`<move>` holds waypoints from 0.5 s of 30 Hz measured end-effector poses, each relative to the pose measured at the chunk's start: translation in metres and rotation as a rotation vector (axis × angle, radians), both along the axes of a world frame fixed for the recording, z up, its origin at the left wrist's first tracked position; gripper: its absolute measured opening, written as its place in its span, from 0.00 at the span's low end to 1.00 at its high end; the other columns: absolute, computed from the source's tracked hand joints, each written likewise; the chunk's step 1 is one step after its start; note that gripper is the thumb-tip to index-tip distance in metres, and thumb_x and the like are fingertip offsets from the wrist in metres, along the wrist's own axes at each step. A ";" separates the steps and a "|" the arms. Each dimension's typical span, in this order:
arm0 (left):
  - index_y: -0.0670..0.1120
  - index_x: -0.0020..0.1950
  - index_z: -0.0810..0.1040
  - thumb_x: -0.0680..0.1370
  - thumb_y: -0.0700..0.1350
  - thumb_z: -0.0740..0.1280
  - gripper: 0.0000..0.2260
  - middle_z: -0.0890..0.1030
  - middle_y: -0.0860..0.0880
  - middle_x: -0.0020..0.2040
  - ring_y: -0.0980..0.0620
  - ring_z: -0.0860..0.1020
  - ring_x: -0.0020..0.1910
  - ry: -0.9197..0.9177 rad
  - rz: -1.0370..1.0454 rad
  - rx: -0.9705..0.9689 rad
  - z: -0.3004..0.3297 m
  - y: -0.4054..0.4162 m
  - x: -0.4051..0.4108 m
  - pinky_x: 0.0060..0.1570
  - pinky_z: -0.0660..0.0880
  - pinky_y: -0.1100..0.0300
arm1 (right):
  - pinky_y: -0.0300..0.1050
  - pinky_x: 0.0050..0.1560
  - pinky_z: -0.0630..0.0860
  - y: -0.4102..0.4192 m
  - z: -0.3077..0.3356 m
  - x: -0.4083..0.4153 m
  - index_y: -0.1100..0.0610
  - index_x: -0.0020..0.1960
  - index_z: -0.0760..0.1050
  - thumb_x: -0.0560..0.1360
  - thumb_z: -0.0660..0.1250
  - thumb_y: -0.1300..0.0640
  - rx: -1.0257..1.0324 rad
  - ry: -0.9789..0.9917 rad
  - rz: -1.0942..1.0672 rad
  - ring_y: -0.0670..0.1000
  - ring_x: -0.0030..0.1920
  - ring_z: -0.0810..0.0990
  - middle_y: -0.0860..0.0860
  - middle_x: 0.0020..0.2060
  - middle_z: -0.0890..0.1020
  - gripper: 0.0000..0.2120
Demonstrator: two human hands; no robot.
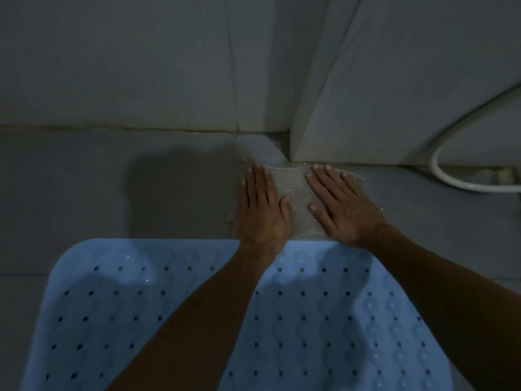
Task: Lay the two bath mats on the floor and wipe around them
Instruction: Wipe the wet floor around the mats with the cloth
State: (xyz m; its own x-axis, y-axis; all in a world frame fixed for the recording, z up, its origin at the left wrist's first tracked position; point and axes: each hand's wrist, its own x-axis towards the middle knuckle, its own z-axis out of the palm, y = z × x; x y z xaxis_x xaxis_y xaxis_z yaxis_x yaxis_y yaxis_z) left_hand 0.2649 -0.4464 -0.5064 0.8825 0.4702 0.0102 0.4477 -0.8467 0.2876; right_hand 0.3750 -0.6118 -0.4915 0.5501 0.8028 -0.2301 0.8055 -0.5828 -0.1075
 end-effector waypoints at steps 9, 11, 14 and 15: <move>0.37 0.78 0.41 0.83 0.53 0.44 0.30 0.39 0.38 0.79 0.42 0.38 0.78 0.080 -0.063 -0.114 0.004 -0.103 0.048 0.77 0.42 0.47 | 0.57 0.79 0.51 -0.104 0.003 0.038 0.57 0.81 0.53 0.83 0.48 0.44 0.042 -0.065 -0.077 0.54 0.81 0.52 0.54 0.81 0.54 0.31; 0.37 0.78 0.40 0.83 0.54 0.43 0.30 0.39 0.38 0.78 0.42 0.38 0.78 0.090 -0.077 -0.141 0.006 -0.128 0.059 0.77 0.40 0.47 | 0.59 0.78 0.54 -0.129 0.004 0.046 0.58 0.81 0.56 0.83 0.49 0.45 0.046 -0.095 -0.100 0.56 0.80 0.55 0.55 0.80 0.56 0.30; 0.37 0.78 0.40 0.82 0.54 0.43 0.30 0.38 0.38 0.78 0.42 0.37 0.78 0.101 -0.111 -0.167 0.008 -0.172 0.073 0.77 0.40 0.47 | 0.58 0.78 0.53 -0.177 0.005 0.056 0.58 0.81 0.55 0.83 0.47 0.45 -0.005 -0.131 -0.133 0.56 0.80 0.55 0.55 0.81 0.56 0.30; 0.37 0.78 0.39 0.82 0.55 0.43 0.31 0.37 0.38 0.78 0.42 0.37 0.77 0.103 -0.127 -0.169 0.008 -0.188 0.077 0.77 0.40 0.48 | 0.57 0.79 0.51 -0.194 0.004 0.059 0.57 0.82 0.53 0.83 0.45 0.45 -0.030 -0.141 -0.149 0.55 0.80 0.54 0.55 0.81 0.55 0.30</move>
State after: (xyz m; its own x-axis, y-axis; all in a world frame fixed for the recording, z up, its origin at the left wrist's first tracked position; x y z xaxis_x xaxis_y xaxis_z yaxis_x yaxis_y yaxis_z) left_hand 0.3415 -0.6340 -0.4984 0.9269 0.3430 -0.1524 0.3753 -0.8414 0.3888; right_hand 0.4336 -0.8054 -0.4875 0.6903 0.7043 -0.1653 0.7163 -0.6975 0.0192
